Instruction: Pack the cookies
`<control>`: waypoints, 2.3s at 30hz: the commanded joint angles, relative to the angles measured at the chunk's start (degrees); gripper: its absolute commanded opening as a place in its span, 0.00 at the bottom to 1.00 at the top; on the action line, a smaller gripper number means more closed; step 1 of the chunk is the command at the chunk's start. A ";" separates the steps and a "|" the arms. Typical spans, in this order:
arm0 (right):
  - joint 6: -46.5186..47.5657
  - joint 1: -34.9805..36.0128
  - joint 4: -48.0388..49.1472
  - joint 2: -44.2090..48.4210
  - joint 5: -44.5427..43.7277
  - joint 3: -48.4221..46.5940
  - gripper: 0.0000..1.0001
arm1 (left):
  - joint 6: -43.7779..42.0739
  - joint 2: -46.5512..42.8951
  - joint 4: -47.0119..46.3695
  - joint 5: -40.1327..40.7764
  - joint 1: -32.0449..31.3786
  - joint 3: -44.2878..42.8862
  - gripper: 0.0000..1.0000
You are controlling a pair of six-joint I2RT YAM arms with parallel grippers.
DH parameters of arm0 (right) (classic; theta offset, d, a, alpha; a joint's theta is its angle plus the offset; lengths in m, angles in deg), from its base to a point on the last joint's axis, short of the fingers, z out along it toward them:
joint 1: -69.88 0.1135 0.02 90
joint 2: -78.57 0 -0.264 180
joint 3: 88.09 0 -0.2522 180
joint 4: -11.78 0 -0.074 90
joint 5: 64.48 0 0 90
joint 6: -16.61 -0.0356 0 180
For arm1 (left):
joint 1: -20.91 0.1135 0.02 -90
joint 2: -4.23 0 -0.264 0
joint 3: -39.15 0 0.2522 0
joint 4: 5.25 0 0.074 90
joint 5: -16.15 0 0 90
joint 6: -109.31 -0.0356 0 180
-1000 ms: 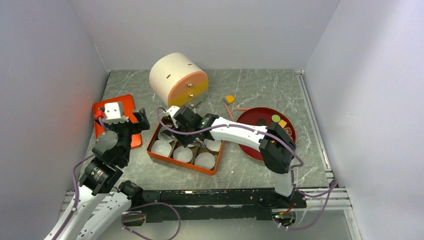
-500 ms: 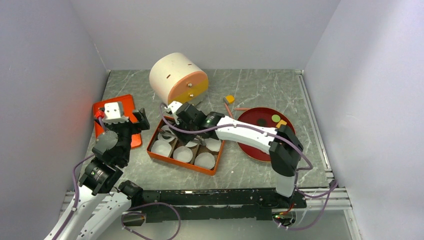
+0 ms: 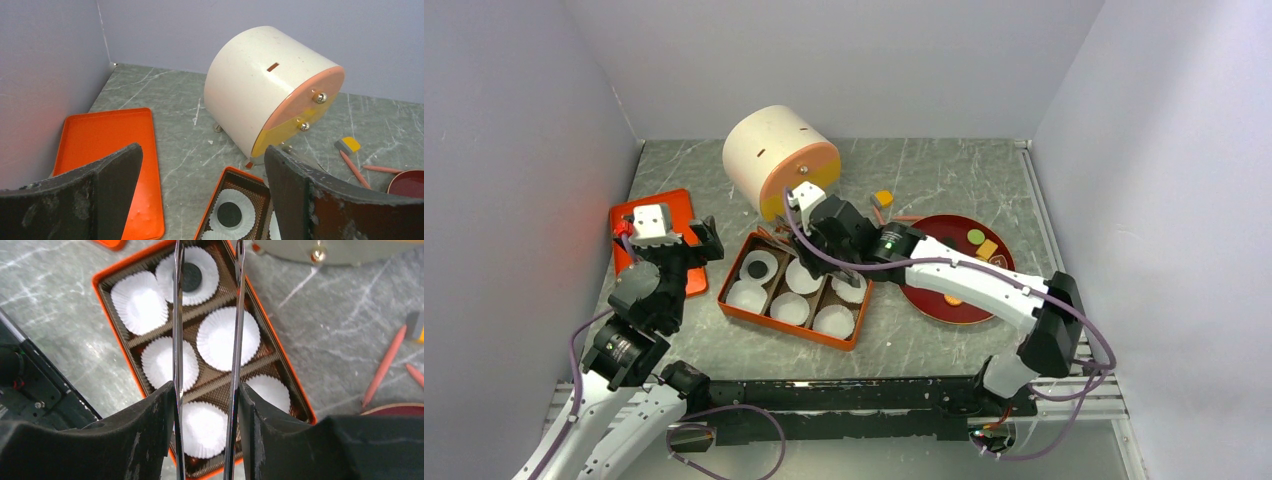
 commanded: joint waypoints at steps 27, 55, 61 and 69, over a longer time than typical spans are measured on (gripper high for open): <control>-15.74 -28.01 -19.56 22.83 -10.83 18.49 0.40 | 1.00 0.64 -0.97 -1.61 0.24 0.00 0.96; -11.44 -47.42 -9.86 18.14 -0.89 26.94 0.56 | 0.96 -0.37 -0.97 -1.85 0.23 0.18 0.96; -11.39 -47.56 -8.53 16.26 -0.26 27.82 0.58 | 0.92 -0.64 -1.00 -1.90 0.23 0.18 0.96; -11.59 -47.56 -7.20 14.17 -0.45 28.91 0.58 | 0.93 -0.84 -0.89 -1.99 0.23 0.17 0.96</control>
